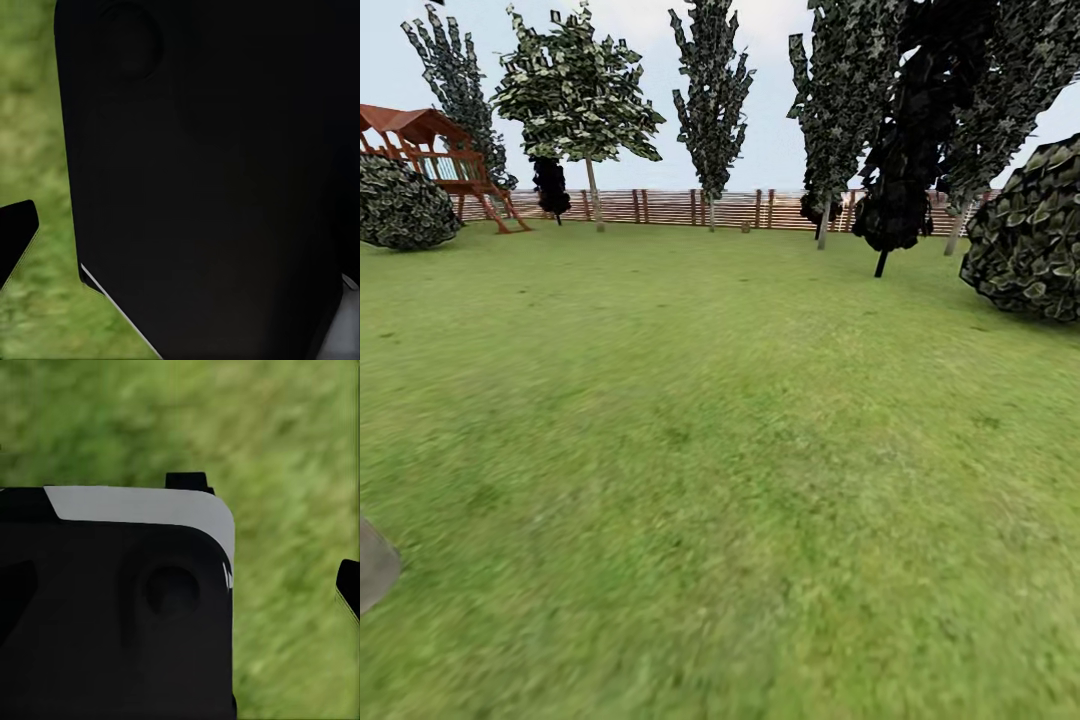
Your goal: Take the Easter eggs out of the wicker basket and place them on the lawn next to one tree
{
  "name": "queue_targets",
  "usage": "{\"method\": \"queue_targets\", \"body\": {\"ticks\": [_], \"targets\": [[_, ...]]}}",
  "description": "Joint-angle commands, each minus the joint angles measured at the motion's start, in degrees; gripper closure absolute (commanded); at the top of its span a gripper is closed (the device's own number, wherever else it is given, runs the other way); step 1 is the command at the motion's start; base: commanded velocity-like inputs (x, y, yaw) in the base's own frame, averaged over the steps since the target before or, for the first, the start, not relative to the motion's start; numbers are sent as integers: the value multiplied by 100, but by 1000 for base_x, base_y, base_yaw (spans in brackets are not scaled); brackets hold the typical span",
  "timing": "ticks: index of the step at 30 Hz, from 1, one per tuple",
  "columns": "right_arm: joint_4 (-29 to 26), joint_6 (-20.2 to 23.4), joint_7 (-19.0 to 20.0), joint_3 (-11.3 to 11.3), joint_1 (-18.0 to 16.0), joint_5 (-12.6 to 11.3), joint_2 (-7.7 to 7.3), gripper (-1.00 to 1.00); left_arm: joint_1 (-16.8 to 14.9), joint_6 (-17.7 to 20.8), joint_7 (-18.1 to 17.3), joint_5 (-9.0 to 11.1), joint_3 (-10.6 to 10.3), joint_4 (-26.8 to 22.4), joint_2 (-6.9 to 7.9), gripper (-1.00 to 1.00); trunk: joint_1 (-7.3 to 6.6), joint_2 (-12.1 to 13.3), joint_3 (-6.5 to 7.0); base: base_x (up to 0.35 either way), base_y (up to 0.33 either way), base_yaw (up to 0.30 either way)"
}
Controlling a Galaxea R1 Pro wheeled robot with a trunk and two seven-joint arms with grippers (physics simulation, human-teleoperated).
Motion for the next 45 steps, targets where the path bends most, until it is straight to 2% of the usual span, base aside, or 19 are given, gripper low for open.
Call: {"method": "queue_targets", "body": {"ticks": [1,45], "targets": [[6,-21,17,-28,-3,12,0,-100,-3,-13,-7,7,16,0,-1,-100,3,-2,-5,331,0,0],[6,-21,15,-30,-3,12,-2,-100,-1,-13,-7,7,14,0,-1,-100,3,-2,-5,332,0,0]]}}
